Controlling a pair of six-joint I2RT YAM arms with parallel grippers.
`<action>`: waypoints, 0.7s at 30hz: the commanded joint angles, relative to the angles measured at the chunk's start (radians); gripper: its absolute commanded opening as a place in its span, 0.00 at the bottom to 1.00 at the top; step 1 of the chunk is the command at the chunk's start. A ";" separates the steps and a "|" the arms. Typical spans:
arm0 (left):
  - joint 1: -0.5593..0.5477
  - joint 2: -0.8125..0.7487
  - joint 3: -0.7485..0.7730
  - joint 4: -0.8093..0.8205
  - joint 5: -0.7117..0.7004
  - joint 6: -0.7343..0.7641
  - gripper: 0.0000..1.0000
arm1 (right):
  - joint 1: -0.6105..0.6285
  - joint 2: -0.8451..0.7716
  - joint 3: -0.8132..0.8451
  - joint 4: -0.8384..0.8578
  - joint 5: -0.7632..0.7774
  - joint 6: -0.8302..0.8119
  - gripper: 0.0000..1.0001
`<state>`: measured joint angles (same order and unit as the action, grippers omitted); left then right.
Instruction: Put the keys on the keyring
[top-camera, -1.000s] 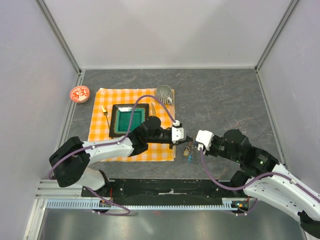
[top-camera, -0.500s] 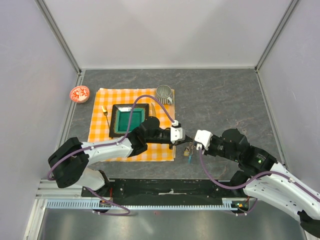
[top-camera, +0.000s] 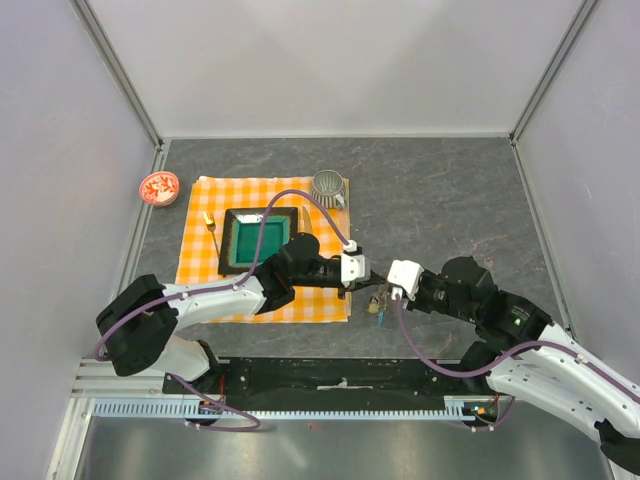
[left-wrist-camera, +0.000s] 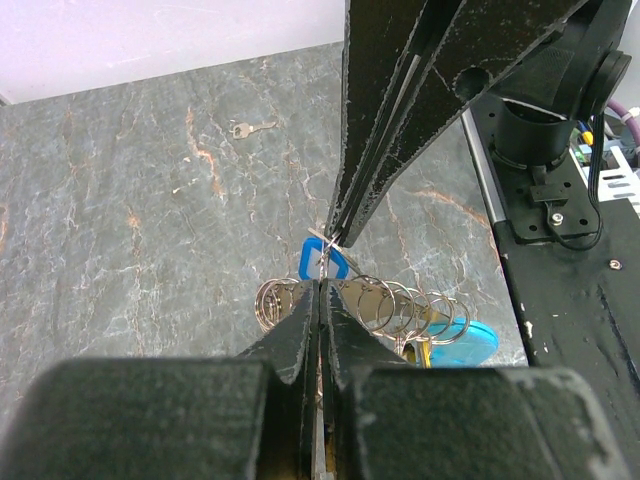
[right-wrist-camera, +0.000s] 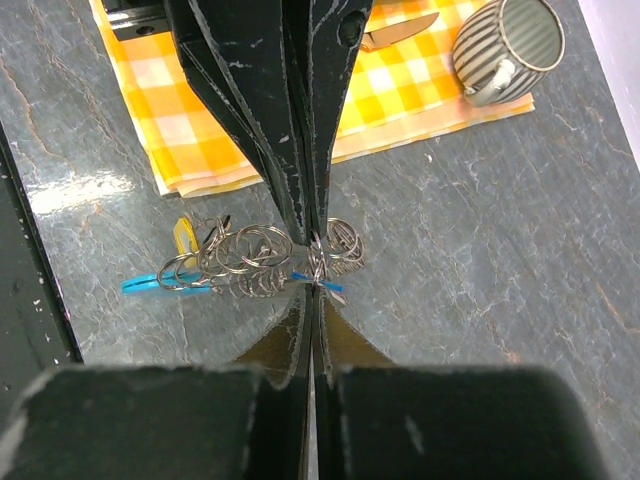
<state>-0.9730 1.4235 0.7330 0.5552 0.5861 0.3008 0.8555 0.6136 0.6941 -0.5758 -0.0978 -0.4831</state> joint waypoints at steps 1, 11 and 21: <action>-0.004 -0.035 0.020 0.054 0.026 0.001 0.02 | 0.005 0.015 0.021 0.030 -0.026 0.003 0.00; -0.007 -0.009 0.078 -0.084 0.014 0.054 0.02 | 0.005 0.029 0.030 0.021 -0.026 -0.006 0.00; -0.024 0.014 0.134 -0.202 0.003 0.096 0.02 | 0.005 0.038 0.038 0.021 -0.026 -0.009 0.00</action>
<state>-0.9775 1.4288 0.8085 0.3737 0.5774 0.3443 0.8555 0.6449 0.6945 -0.5808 -0.0998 -0.4866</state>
